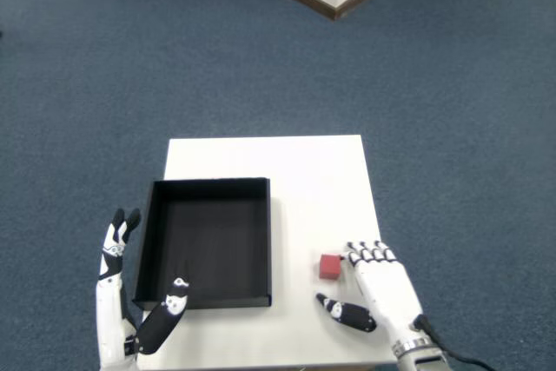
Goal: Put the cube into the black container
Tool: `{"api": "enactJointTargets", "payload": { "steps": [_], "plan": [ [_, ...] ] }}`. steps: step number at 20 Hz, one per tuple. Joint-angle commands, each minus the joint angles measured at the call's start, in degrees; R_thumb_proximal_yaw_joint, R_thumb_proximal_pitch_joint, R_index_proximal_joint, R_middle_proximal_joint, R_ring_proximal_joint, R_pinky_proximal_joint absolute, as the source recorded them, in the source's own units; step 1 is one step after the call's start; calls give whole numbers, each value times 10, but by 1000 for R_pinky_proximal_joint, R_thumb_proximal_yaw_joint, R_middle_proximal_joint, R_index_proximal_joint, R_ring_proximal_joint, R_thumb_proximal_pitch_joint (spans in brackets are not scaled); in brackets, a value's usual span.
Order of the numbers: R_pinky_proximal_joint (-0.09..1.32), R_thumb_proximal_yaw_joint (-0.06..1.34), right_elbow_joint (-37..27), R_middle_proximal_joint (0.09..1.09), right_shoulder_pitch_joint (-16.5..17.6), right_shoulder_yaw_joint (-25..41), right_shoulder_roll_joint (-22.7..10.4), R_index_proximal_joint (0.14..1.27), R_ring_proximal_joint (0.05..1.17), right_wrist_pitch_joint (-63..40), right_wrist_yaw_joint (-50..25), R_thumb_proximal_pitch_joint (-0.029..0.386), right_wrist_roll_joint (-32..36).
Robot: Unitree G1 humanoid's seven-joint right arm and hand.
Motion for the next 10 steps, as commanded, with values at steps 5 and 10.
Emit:
{"api": "enactJointTargets", "payload": {
  "steps": [5,10],
  "plan": [
    [-19,502,-14,204,-23,8,-1,440,188,-32,-68,-4,-9],
    [-23,499,-27,201,-32,17,3,444,181,-45,-102,-3,-22]
  ]
}}
